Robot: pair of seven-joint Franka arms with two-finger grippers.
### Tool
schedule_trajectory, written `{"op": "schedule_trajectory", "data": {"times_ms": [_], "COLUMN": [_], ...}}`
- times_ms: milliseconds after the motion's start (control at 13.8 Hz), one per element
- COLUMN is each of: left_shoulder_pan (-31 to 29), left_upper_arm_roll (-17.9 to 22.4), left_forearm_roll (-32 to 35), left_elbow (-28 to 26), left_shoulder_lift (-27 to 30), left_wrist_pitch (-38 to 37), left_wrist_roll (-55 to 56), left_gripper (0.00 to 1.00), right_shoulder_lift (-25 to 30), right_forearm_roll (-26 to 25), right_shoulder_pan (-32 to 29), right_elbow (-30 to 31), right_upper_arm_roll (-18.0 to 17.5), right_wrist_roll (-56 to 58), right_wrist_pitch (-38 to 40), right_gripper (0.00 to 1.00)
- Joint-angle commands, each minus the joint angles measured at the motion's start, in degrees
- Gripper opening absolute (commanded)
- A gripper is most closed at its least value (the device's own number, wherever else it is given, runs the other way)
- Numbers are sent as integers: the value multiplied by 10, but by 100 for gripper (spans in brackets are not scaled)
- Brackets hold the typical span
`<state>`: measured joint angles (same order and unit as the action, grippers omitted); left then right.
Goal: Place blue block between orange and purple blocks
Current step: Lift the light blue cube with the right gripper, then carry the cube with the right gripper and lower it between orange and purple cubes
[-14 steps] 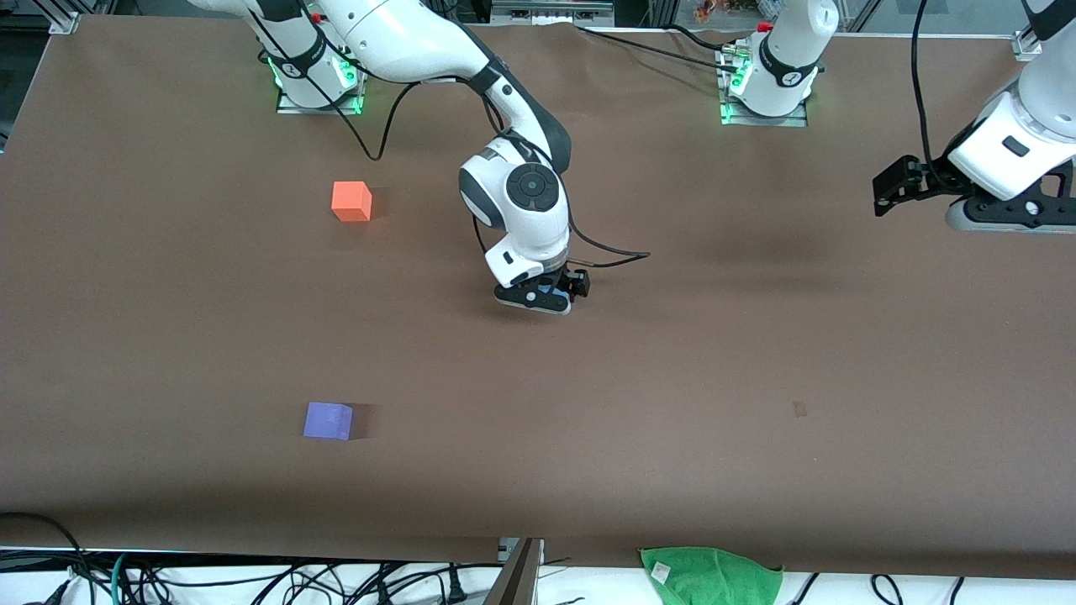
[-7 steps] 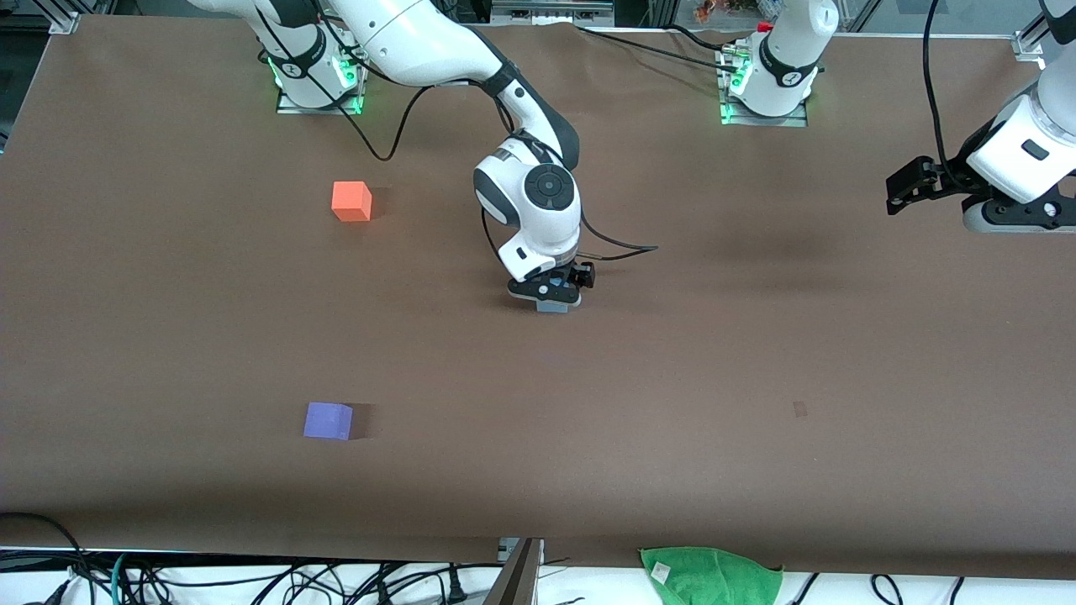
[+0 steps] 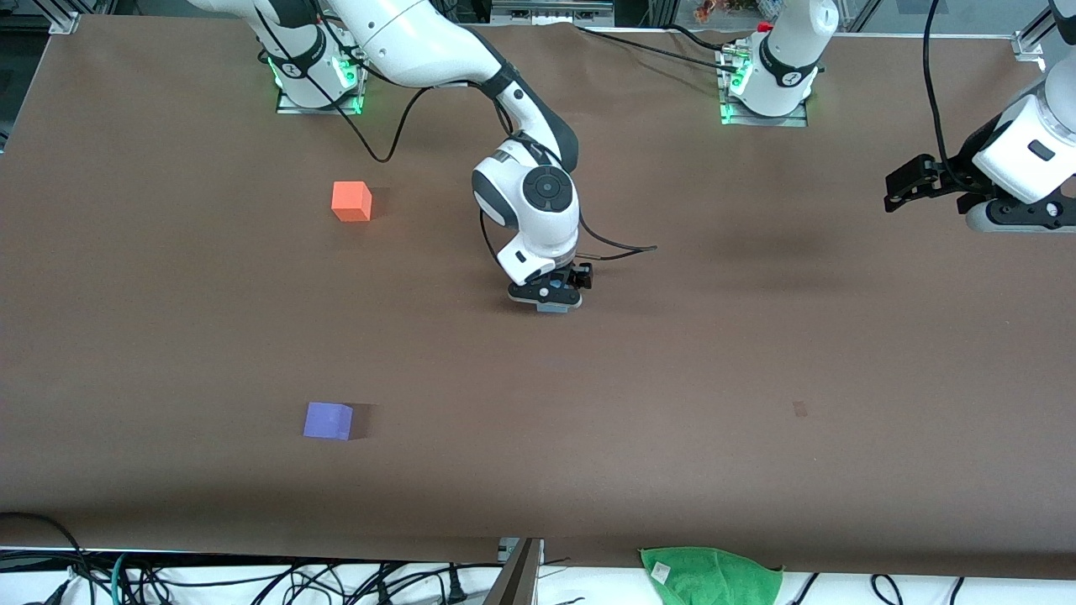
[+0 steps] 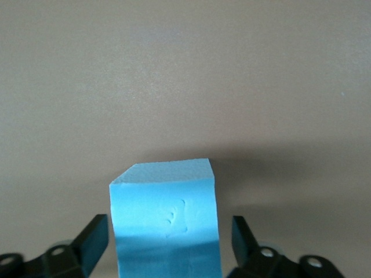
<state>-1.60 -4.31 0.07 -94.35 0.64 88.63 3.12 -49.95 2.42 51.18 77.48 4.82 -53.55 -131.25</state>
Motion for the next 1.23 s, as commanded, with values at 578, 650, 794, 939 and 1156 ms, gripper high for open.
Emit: {"op": "schedule_trajectory", "data": {"times_ms": [578, 650, 794, 939, 1156], "left_shoulder_pan": [-3, -1, 2, 2, 2], "left_upper_arm_roll": [-10, -10, -10, -10, -10], "left_forearm_roll": [-13, -13, -12, -12, -12], "left_elbow": [8, 9, 10, 10, 10], "left_shoulder_lift": [4, 4, 4, 3, 3], "left_wrist_pitch": [-31, -31, -31, -30, -30], "left_wrist_roll": [-1, -2, -3, -7, -7], "left_gripper": [100, 100, 100, 100, 100], "right_shoulder_lift": [48, 64, 107, 155, 239], "right_forearm_roll": [5, 7, 9, 10, 13], "right_shoulder_pan": [-49, -70, -101, -135, -206], "right_elbow": [-7, -3, 44, 111, 256], "right_upper_arm_roll": [6, 6, 6, 7, 7], "right_wrist_roll": [102, 130, 176, 218, 322], "right_wrist_pitch": [71, 103, 110, 104, 36], "right_gripper": [57, 57, 57, 57, 57]}}
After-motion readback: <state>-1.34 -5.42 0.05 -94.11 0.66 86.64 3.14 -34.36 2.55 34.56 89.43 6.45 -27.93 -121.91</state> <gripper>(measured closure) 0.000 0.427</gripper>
